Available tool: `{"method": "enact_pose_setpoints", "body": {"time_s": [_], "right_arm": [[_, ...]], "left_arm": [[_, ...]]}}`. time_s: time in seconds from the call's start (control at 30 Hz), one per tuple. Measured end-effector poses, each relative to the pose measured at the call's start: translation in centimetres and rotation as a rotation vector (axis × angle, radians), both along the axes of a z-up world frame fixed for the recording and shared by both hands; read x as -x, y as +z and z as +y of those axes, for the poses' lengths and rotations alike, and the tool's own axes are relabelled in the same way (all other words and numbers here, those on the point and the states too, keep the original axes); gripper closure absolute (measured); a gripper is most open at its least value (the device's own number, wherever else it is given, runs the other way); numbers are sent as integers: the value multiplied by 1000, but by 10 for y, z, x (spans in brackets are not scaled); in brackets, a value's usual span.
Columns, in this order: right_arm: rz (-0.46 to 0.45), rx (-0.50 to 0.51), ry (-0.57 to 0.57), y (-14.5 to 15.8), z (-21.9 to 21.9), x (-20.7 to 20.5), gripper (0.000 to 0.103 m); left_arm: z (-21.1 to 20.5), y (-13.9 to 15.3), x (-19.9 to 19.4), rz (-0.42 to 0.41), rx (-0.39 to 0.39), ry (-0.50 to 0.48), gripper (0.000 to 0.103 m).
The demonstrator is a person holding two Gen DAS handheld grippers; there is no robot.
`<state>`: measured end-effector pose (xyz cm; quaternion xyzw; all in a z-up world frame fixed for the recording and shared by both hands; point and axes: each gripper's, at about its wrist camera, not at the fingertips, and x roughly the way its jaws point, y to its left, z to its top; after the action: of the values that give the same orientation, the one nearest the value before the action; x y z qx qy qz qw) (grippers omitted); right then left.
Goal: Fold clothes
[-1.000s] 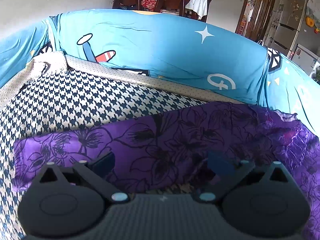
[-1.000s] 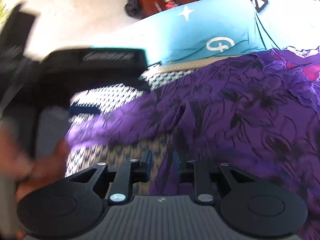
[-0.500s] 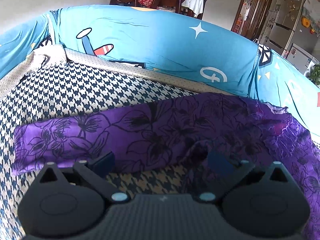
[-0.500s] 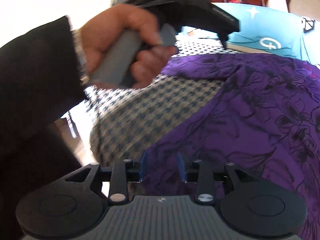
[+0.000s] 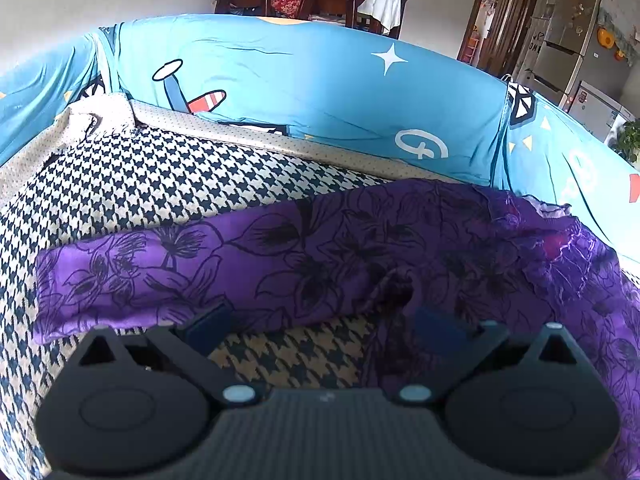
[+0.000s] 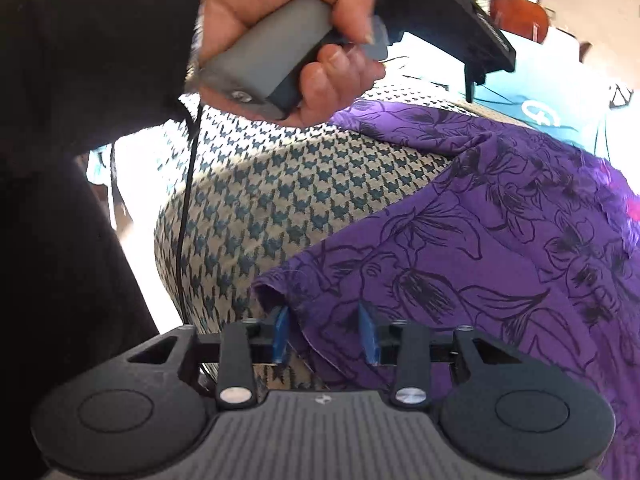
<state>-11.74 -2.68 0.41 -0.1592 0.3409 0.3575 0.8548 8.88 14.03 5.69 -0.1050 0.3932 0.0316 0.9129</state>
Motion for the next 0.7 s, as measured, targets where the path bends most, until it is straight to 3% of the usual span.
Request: {"method": "enact_pose_setpoints", "body": {"time_s": [0.1, 0.3, 0.7], "right_arm": [[-12, -16, -6, 3, 3, 1, 94], [-58, -96, 49, 21, 18, 13, 95], [30, -55, 76, -5, 43, 5, 90]], "left_arm": [[2, 3, 1, -10, 4, 5, 0], [7, 9, 4, -27, 6, 21, 0], [-6, -1, 5, 0, -22, -31, 0]]}}
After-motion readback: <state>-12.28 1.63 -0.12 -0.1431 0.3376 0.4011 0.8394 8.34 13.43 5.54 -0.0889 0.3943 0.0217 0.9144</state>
